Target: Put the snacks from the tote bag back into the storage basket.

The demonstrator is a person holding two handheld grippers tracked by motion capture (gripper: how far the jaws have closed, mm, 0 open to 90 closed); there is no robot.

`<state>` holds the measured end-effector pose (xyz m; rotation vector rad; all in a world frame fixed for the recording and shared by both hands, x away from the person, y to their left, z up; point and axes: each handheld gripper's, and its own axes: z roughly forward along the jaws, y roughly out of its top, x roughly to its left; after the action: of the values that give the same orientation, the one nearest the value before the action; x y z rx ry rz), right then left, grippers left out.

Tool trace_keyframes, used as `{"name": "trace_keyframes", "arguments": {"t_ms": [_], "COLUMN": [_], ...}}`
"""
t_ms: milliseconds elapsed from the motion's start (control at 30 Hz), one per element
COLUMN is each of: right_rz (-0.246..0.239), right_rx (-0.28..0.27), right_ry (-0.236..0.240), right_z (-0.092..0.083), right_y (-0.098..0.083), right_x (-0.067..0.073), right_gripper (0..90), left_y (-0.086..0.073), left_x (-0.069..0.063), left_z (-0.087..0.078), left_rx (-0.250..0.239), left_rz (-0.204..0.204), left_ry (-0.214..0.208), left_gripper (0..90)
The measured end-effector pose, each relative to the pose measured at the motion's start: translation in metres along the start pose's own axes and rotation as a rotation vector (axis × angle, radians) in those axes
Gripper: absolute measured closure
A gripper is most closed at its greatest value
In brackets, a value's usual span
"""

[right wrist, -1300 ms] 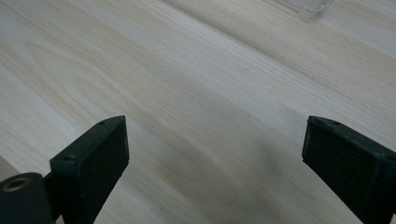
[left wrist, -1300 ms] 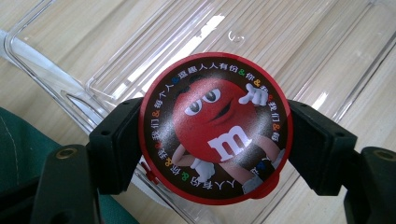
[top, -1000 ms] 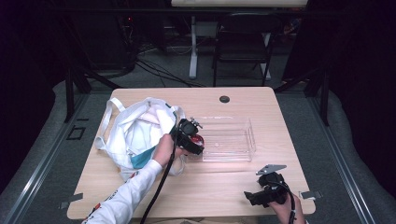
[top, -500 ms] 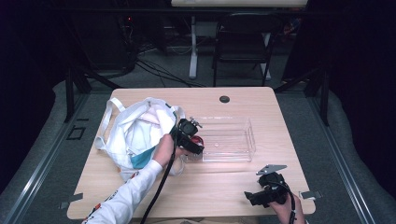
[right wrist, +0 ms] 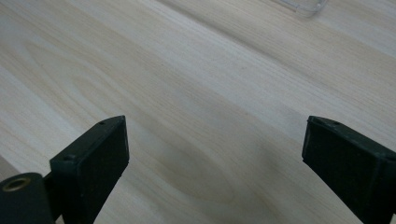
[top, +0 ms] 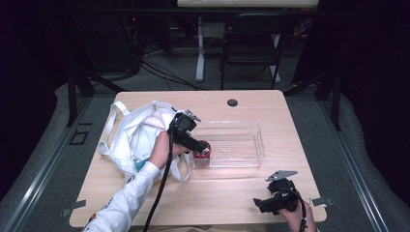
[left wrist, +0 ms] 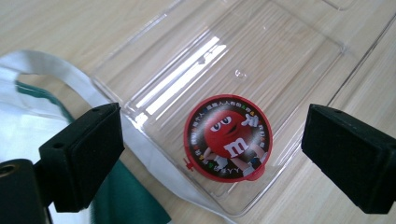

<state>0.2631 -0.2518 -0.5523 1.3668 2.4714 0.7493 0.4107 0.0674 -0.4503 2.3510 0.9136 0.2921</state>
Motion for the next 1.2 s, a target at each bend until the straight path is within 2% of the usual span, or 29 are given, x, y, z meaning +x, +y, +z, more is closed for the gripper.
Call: {"name": "trace_keyframes", "arguments": {"t_ms": [100, 200, 233, 400, 533, 600, 767, 933, 1000, 1033, 1200], "right_rz": [0.003, 0.0, 0.0, 0.001, 0.003, 0.004, 0.004, -0.003, -0.004, -0.004, -0.005], "right_rx": [-0.003, -0.001, 0.0, -0.001, -0.001, 0.0, -0.002, 0.007, 0.007, 0.007, 0.008], "right_ry": [-0.002, 0.001, 0.0, 0.001, -0.006, -0.006, -0.006, -0.01, -0.008, -0.008, -0.009], "right_z": [0.0, 0.0, 0.0, 0.0, 0.0, 0.0, 0.0, 0.0, 0.0, 0.0, 0.0], "right_y": [0.0, 0.0, 0.0, 0.0, 0.0, 0.0, 0.0, 0.0, 0.0, 0.0, 0.0], "right_x": [0.0, 0.0, 0.0, 0.0, 0.0, 0.0, 0.0, 0.0, 0.0, 0.0, 0.0], "right_gripper": [6.8, 6.8, 6.9, 6.8, 6.8, 6.8, 6.8, 6.9, 6.8, 6.8, 6.8], "left_y": [-0.004, -0.007, -0.01, -0.017, -0.022, -0.027, -0.046, -0.061, -0.073, -0.073, -0.095], "left_x": [0.005, 0.009, 0.013, 0.021, 0.025, 0.027, 0.036, 0.042, 0.046, 0.046, 0.053], "left_z": [-0.014, -0.02, -0.025, -0.036, -0.042, -0.046, -0.061, -0.071, -0.077, -0.077, -0.088], "left_rx": [-0.022, -0.033, -0.042, -0.05, -0.062, -0.066, -0.075, -0.074, -0.076, -0.076, -0.09], "left_rz": [-0.009, -0.019, -0.034, -0.051, -0.07, -0.078, -0.124, -0.138, -0.157, -0.157, -0.19], "left_ry": [0.016, 0.033, 0.045, 0.077, 0.076, 0.091, 0.13, 0.158, 0.18, 0.18, 0.218], "left_gripper": [5.3, 5.0, 5.0, 4.9, 4.9, 4.8, 5.0, 5.1, 5.1, 5.1, 5.0]}}
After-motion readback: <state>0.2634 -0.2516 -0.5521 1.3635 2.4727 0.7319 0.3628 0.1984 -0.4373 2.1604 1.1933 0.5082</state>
